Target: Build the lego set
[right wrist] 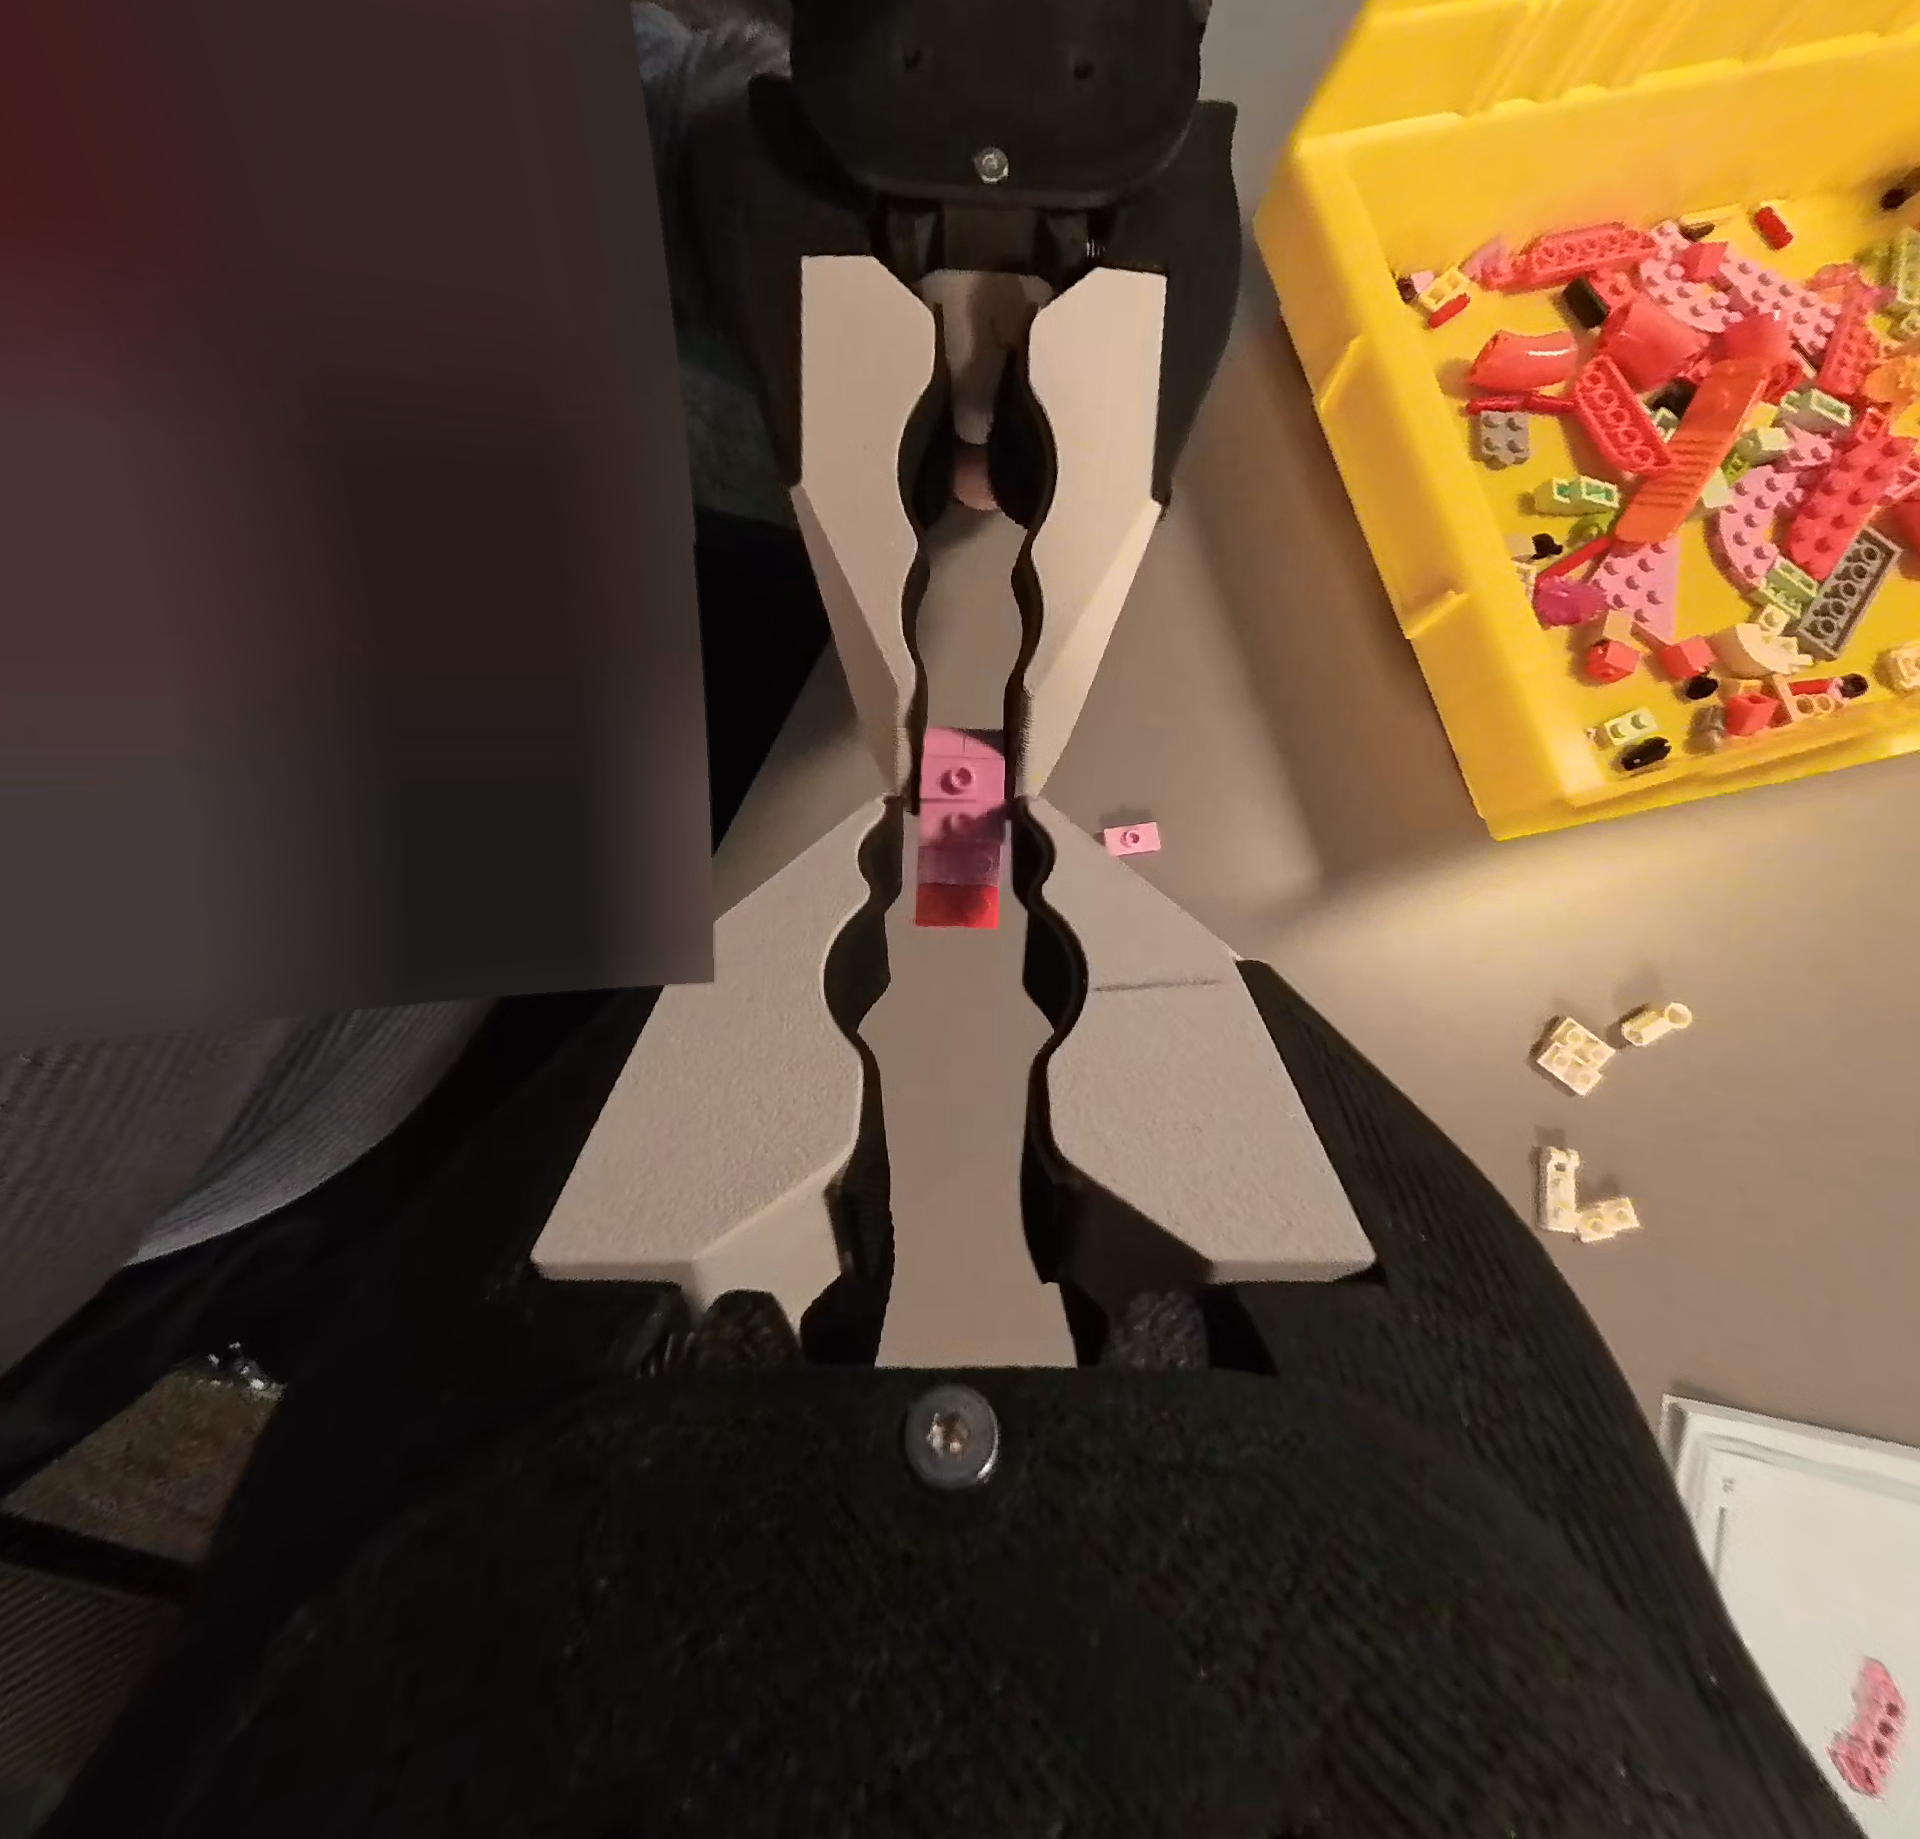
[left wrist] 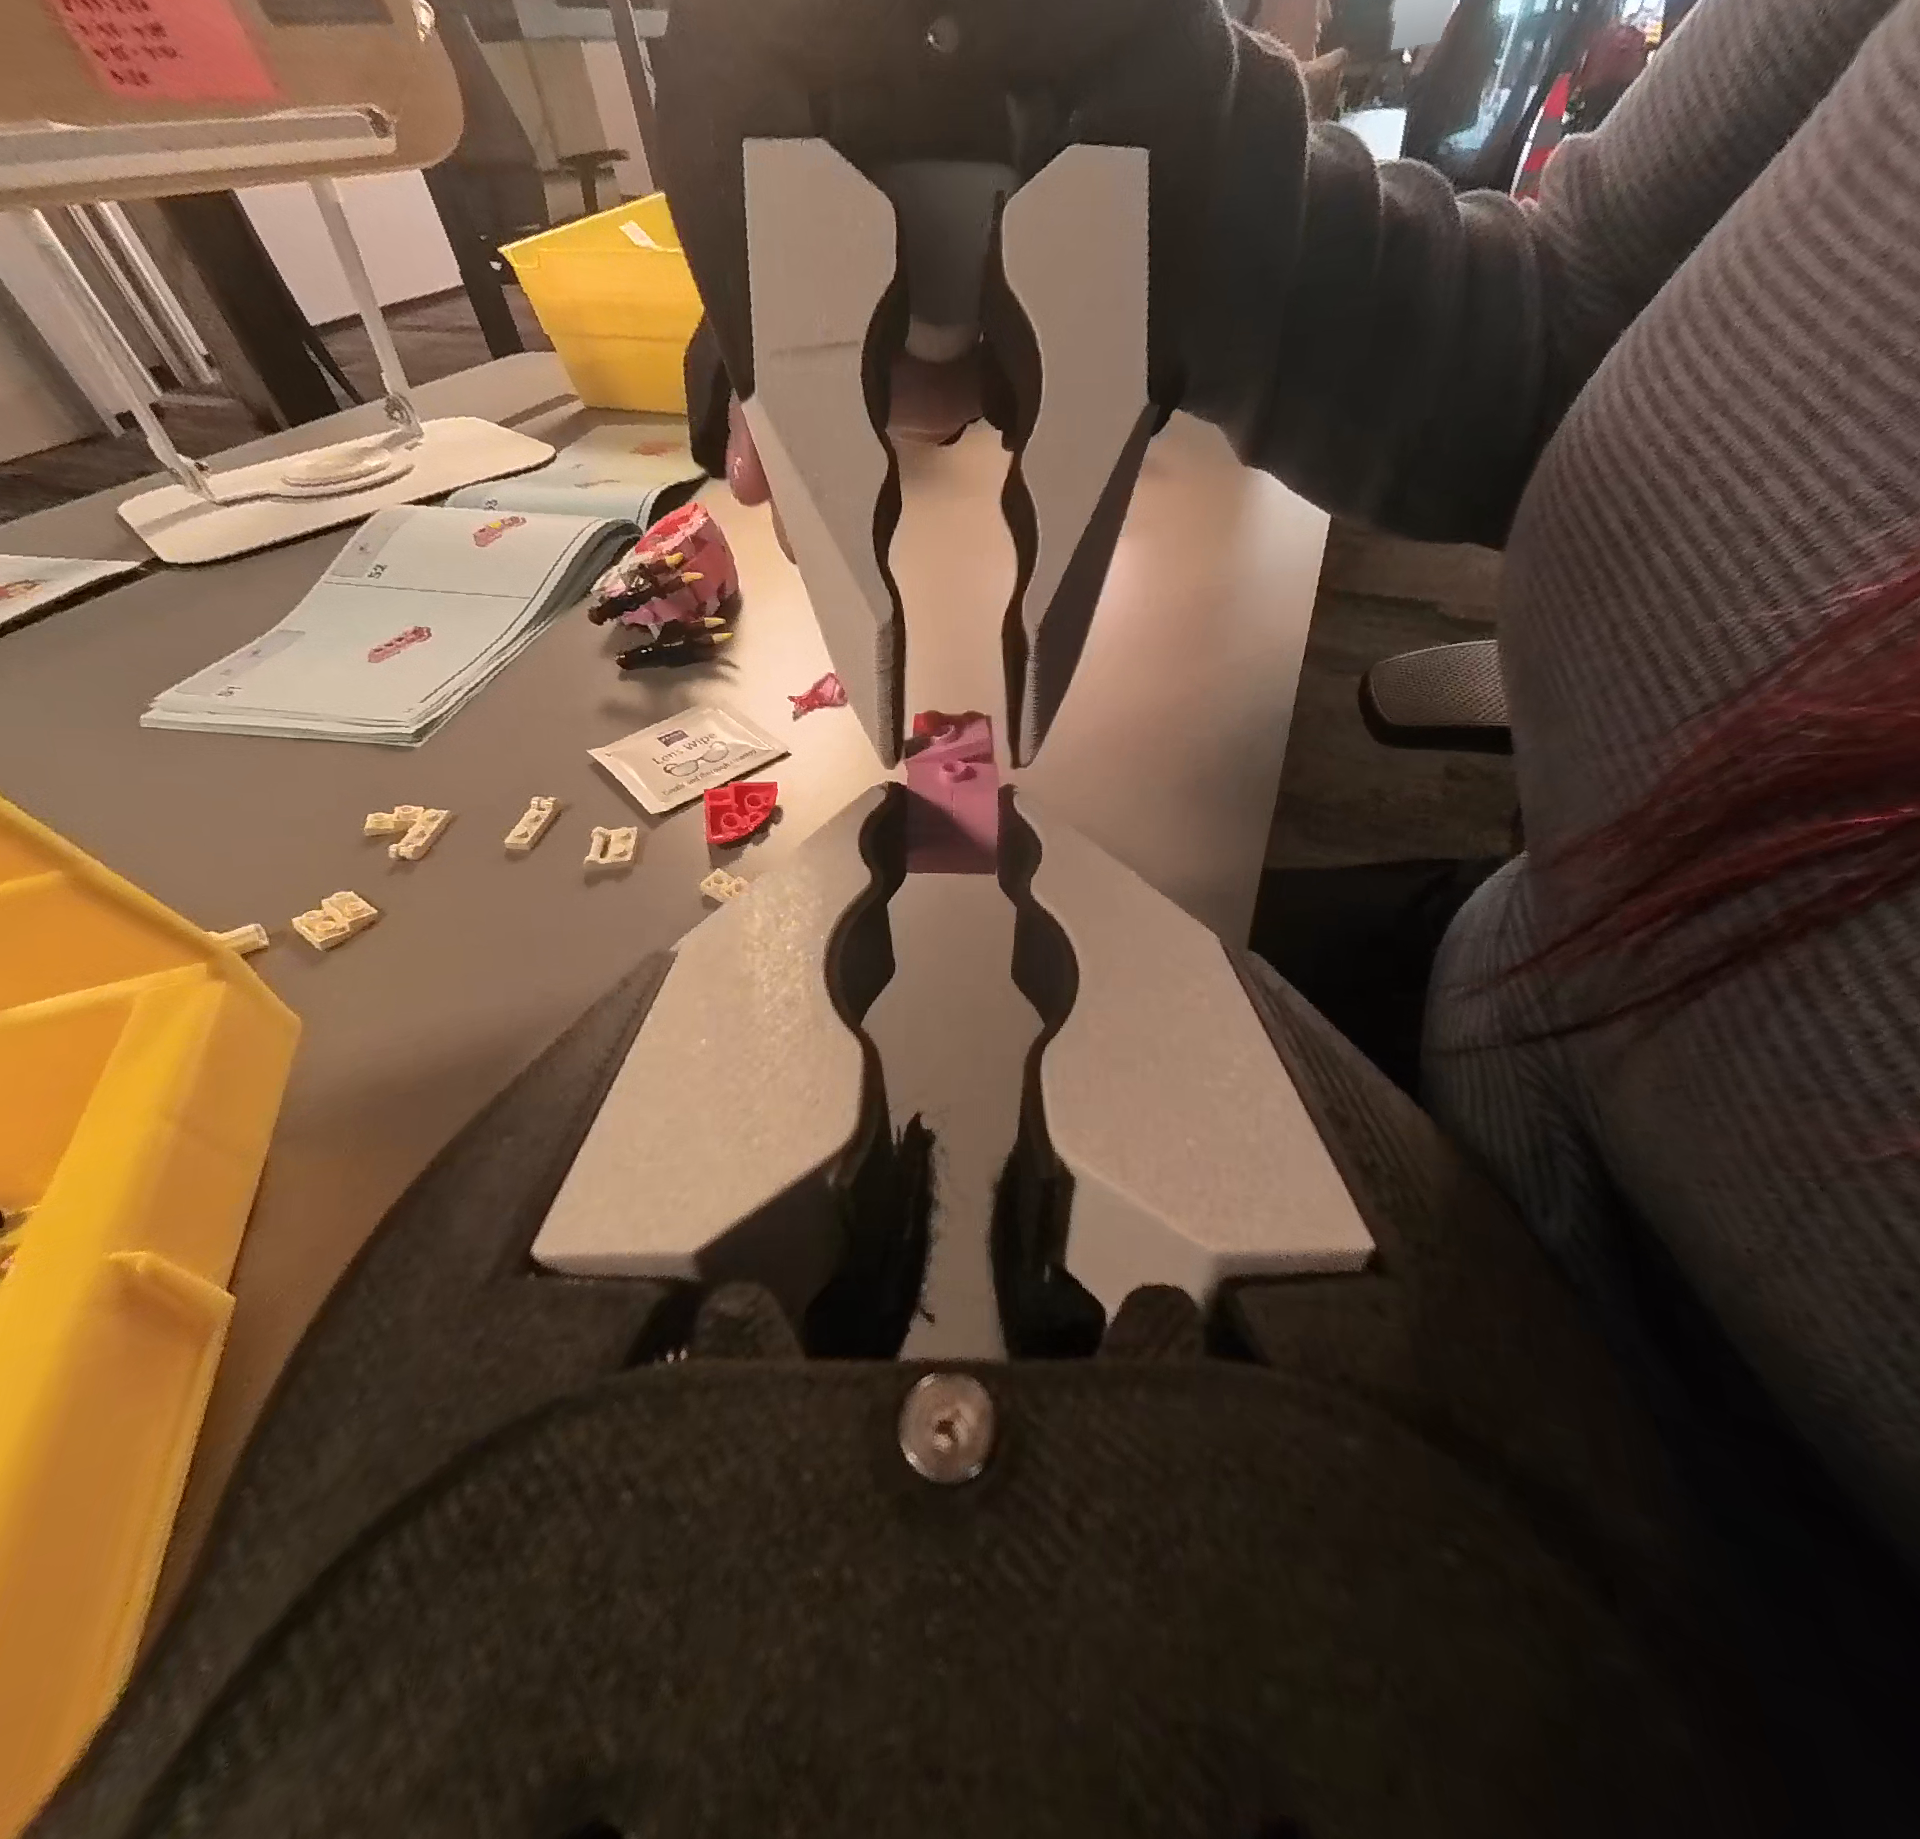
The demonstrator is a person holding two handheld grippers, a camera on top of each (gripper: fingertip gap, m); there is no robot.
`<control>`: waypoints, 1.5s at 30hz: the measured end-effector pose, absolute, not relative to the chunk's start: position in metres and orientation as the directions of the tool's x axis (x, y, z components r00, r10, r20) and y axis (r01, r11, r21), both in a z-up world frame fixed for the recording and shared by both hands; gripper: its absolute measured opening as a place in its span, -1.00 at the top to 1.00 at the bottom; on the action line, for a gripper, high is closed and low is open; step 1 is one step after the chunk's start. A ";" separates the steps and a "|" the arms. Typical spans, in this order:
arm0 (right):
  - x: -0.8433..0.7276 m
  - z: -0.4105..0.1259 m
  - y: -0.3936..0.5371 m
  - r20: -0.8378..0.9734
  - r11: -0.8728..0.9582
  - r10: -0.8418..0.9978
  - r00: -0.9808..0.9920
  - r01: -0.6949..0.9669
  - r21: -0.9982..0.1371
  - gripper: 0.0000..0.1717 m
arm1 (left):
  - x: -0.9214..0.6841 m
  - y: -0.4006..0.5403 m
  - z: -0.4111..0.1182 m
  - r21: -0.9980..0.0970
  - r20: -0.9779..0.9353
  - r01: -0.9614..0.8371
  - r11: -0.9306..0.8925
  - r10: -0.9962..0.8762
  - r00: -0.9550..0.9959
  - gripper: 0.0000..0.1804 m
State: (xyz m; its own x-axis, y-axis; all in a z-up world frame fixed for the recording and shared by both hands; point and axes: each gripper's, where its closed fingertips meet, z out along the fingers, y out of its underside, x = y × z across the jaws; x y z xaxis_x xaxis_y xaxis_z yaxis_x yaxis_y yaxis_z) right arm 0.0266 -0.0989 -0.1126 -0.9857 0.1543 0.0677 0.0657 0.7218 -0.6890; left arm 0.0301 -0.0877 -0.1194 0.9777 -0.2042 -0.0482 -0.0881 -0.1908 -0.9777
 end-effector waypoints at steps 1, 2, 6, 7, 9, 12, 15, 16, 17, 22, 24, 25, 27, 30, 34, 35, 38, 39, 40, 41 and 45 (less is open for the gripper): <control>0.027 -0.112 -0.099 0.069 0.719 0.156 -0.985 0.065 -0.692 0.77 | 0.030 -0.088 -0.119 -0.978 -0.047 -0.087 -0.189 -0.203 0.978 0.82; 0.027 -0.111 -0.100 0.069 0.717 0.157 -0.985 0.066 -0.694 0.77 | 0.030 -0.087 -0.119 -0.979 -0.047 -0.086 -0.186 -0.204 0.978 0.82; 0.024 -0.110 -0.098 0.089 0.709 0.185 -0.979 0.070 -0.701 0.67 | 0.028 -0.087 -0.118 -0.979 -0.046 -0.081 -0.186 -0.187 0.981 0.82; 0.023 -0.108 -0.098 0.106 0.701 0.199 -0.974 0.066 -0.710 0.62 | 0.024 -0.087 -0.118 -0.980 -0.041 -0.073 -0.187 -0.166 0.985 0.82; 0.017 -0.102 -0.099 0.174 0.674 0.233 -0.957 0.029 -0.739 0.55 | 0.015 -0.087 -0.117 -0.981 -0.024 -0.045 -0.188 -0.113 0.993 0.82; -0.006 -0.102 -0.094 0.449 0.713 0.303 -0.841 -0.112 -0.692 0.50 | -0.003 -0.088 -0.112 -0.985 0.010 0.008 -0.171 -0.011 1.000 0.82; -0.022 -0.098 -0.091 0.757 0.808 0.264 -0.598 -0.291 -0.512 0.54 | -0.016 -0.090 -0.108 -0.987 0.028 0.037 -0.159 0.060 0.998 0.83; -0.023 -0.098 -0.093 0.818 0.831 0.230 -0.528 -0.330 -0.447 0.55 | -0.018 -0.090 -0.107 -0.987 0.040 0.050 -0.153 0.069 0.997 0.82; -0.022 -0.098 -0.096 0.851 0.843 0.198 -0.486 -0.358 -0.401 0.56 | -0.020 -0.090 -0.105 -0.987 0.054 0.065 -0.146 0.076 0.996 0.82; -0.026 -0.099 -0.096 0.905 0.875 0.149 -0.399 -0.373 -0.309 0.63 | -0.021 -0.090 -0.101 -0.988 0.080 0.089 -0.126 0.080 0.994 0.83; -0.029 -0.099 -0.094 0.919 0.887 0.129 -0.373 -0.371 -0.275 0.68 | -0.020 -0.090 -0.100 -0.988 0.078 0.087 -0.127 0.076 0.994 0.83; -0.030 -0.100 -0.094 0.922 0.890 0.123 -0.368 -0.370 -0.266 0.70 | -0.020 -0.090 -0.100 -0.988 0.079 0.088 -0.127 0.074 0.994 0.83; -0.030 -0.101 -0.094 0.924 0.892 0.116 -0.364 -0.372 -0.258 0.75 | -0.019 -0.089 -0.100 -0.988 0.081 0.090 -0.126 0.071 0.994 0.83; -0.030 -0.101 -0.095 0.929 0.888 0.113 -0.351 -0.384 -0.253 0.82 | -0.017 -0.088 -0.101 -0.988 0.083 0.090 -0.129 0.062 0.995 0.83; -0.030 -0.101 -0.094 0.939 0.892 0.097 -0.329 -0.389 -0.229 0.85 | -0.017 -0.087 -0.102 -0.987 0.092 0.098 -0.130 0.057 0.994 0.83; -0.030 -0.101 -0.094 0.943 0.895 0.091 -0.321 -0.389 -0.219 0.85 | -0.017 -0.087 -0.102 -0.986 0.099 0.105 -0.128 0.055 0.994 0.83; -0.033 -0.102 -0.092 0.961 0.919 0.039 -0.272 -0.367 -0.141 0.85 | -0.019 -0.085 -0.103 -0.984 0.115 0.124 -0.129 0.074 0.991 0.83; -0.034 -0.103 -0.091 0.969 0.930 0.010 -0.249 -0.353 -0.101 0.85 | -0.020 -0.085 -0.105 -0.982 0.118 0.130 -0.135 0.089 0.989 0.83; -0.036 -0.104 -0.091 0.974 0.938 -0.017 -0.225 -0.340 -0.062 0.85 | -0.022 -0.085 -0.106 -0.981 0.119 0.133 -0.140 0.103 0.987 0.83; -0.037 -0.105 -0.091 0.977 0.942 -0.037 -0.208 -0.333 -0.035 0.85 | -0.023 -0.085 -0.106 -0.980 0.122 0.138 -0.144 0.115 0.986 0.83; -0.037 -0.108 -0.091 0.978 0.939 -0.061 -0.201 -0.343 -0.012 0.86 | -0.024 -0.085 -0.110 -0.974 0.141 0.160 -0.157 0.127 0.982 0.83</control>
